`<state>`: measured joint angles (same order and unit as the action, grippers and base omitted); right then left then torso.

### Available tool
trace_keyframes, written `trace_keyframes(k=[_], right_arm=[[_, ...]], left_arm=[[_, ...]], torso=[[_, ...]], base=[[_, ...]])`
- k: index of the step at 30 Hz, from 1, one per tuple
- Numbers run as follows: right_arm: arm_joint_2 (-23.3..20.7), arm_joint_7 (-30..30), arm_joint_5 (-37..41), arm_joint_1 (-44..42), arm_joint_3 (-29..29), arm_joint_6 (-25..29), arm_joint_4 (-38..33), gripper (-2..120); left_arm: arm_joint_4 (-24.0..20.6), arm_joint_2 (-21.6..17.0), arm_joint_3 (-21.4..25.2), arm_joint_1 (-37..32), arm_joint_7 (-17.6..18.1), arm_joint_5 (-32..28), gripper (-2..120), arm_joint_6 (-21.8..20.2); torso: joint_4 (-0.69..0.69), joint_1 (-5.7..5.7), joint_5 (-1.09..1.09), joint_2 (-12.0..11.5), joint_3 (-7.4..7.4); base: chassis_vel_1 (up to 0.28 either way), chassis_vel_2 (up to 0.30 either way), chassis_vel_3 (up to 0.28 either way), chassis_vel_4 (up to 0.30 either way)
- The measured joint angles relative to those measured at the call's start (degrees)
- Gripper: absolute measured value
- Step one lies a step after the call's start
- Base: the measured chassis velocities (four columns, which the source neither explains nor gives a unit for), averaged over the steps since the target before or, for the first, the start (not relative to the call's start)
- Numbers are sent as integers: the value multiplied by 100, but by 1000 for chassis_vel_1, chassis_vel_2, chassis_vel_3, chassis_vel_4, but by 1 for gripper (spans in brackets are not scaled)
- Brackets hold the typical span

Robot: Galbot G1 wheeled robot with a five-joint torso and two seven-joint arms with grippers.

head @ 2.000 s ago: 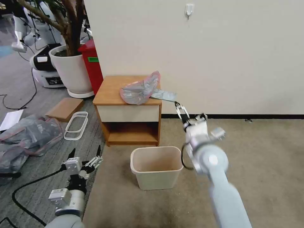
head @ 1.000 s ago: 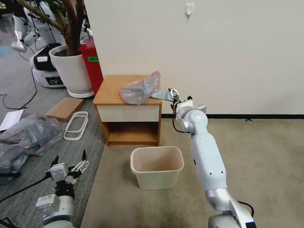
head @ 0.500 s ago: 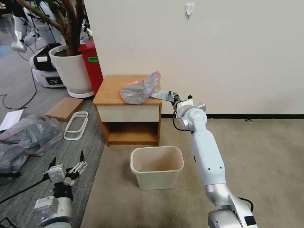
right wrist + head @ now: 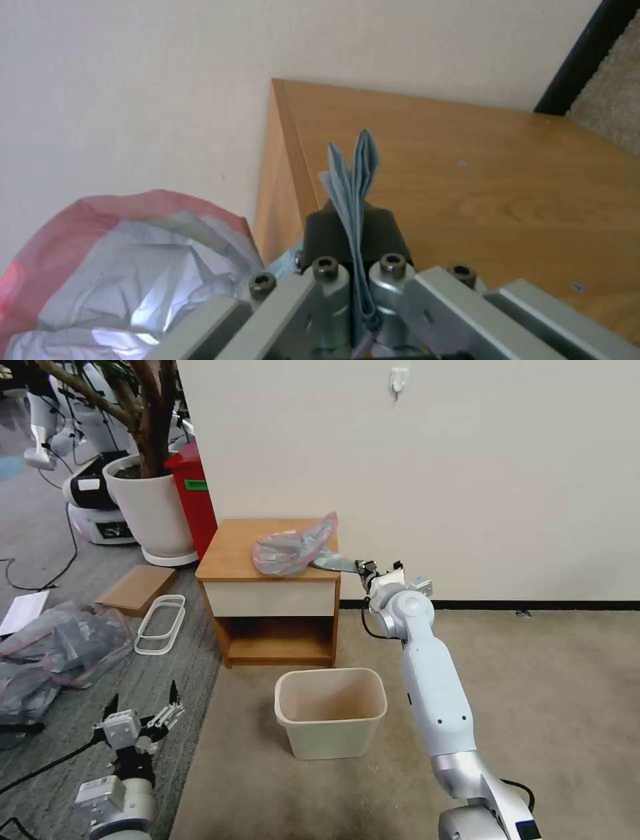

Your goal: Pick up the garbage bag from the table and place it over the trash can.

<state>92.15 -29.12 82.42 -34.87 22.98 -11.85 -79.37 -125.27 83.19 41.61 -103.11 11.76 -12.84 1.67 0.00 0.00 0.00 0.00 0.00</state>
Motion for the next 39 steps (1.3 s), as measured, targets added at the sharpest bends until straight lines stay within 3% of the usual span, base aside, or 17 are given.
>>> trace_keyframes(k=[10,13,17,22,25,29,39], right_arm=[[-2,-69,8,-407,-188,-94,-642,0],[-1,-166,49,-746,-369,-110,-1199,0],[-127,-328,150,-1751,-644,-197,-2500,0],[-371,-426,178,-2578,-875,-254,-3247,0],[-654,-407,-122,-3444,-1382,-337,-3851,0],[-869,-189,-897,-4006,-1957,-316,-3777,0],[-1026,-133,-1504,-3809,-2084,-126,-3318,0]], left_arm=[[46,28,-23,2,1,40,100,63],[49,37,-31,9,2,43,100,76],[88,47,-77,75,4,52,100,87],[137,56,-127,148,5,66,100,88],[203,62,-172,235,5,76,100,88],[252,60,-214,294,5,78,100,88],[372,-6,-213,328,4,70,100,147]], torso=[[0,0,0,0,0],[1,0,0,0,0],[2,0,0,0,-1],[-2,0,1,1,-1],[-1,0,0,1,-1],[-1,0,0,1,-1],[0,0,0,1,0]], base=[[0,0,0,0],[0,0,0,0],[0,0,0,0],[0,0,0,0],[0,0,0,0],[0,0,0,0],[0,0,0,0]])
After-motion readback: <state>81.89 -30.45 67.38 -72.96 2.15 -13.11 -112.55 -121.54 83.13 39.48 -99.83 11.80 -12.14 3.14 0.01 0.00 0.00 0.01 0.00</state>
